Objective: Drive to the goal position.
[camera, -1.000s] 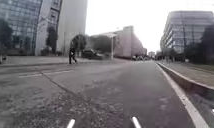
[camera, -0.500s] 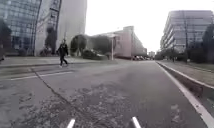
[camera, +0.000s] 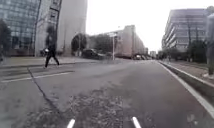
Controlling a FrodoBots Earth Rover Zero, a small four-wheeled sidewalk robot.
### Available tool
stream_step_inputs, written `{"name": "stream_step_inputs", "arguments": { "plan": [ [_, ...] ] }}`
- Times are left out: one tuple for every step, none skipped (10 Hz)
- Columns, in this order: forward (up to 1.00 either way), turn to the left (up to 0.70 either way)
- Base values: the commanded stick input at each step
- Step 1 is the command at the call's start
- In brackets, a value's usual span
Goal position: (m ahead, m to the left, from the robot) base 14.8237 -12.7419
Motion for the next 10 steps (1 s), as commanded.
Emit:
{"name": "stream_step_inputs", "arguments": {
  "plan": [
    [0.70,0.00],
    [0.70,0.00],
    [0.70,0.00],
    [0.70,0.00],
    [0.70,0.00],
    [0.70,0.00],
    [0.70,0.00],
    [0.70,0.00],
    [0.70,0.00],
    [0.70,0.00]
  ]
}}
